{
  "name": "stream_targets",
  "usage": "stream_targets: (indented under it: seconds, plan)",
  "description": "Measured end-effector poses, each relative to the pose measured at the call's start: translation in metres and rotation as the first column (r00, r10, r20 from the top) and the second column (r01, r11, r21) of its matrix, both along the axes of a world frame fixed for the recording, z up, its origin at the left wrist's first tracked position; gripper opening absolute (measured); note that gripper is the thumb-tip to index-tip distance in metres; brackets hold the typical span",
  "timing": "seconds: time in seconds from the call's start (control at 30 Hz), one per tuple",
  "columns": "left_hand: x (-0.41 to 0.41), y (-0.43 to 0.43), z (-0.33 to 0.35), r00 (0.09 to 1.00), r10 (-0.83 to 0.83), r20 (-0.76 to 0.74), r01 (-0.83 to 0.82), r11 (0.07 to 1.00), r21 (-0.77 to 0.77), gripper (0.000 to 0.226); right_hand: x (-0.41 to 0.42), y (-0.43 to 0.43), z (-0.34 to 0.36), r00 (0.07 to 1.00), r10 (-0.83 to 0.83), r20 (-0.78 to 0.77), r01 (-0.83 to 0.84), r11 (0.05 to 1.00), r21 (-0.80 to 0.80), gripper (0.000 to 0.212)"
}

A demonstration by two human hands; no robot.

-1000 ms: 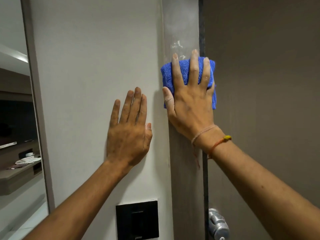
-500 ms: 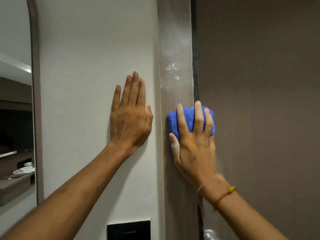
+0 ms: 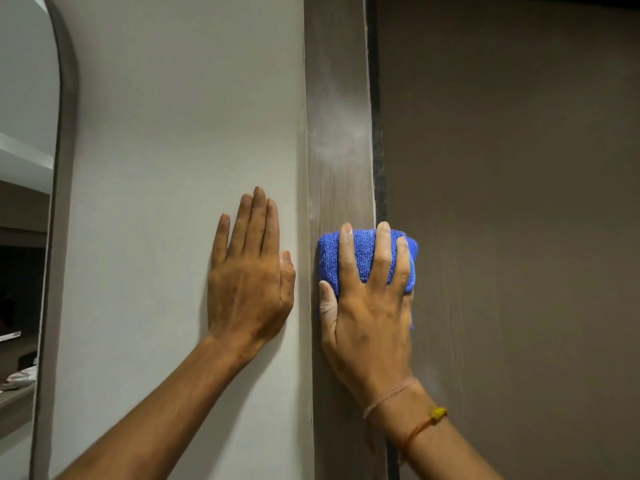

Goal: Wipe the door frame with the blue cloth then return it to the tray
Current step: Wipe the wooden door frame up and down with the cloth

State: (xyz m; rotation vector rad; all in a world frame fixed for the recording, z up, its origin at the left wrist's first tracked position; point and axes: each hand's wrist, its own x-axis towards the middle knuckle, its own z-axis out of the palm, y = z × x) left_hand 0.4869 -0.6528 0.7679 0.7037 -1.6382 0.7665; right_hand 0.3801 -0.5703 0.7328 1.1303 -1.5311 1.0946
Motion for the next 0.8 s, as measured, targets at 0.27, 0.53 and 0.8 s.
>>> stream_targets:
  seconds: [0.27, 0.53, 0.8]
  plan:
    - [-0.002, 0.001, 0.000, 1.000, -0.001, -0.012, 0.001, 1.000, -0.013, 0.061, -0.006, -0.001, 0.083, 0.998, 0.014, -0.060, -0.015, 1.000, -0.011, 0.061]
    - [-0.002, -0.001, -0.001, 1.000, 0.015, -0.023, -0.016, 1.000, -0.024, 0.061, 0.001, -0.011, 0.195, 0.998, -0.056, -0.031, 0.052, 0.994, -0.094, 0.059]
    - [-0.001, 0.000, -0.001, 1.000, 0.016, -0.017, -0.016, 1.000, -0.025, 0.061, 0.000, -0.006, 0.062, 0.999, 0.028, -0.031, -0.030, 0.996, -0.078, 0.061]
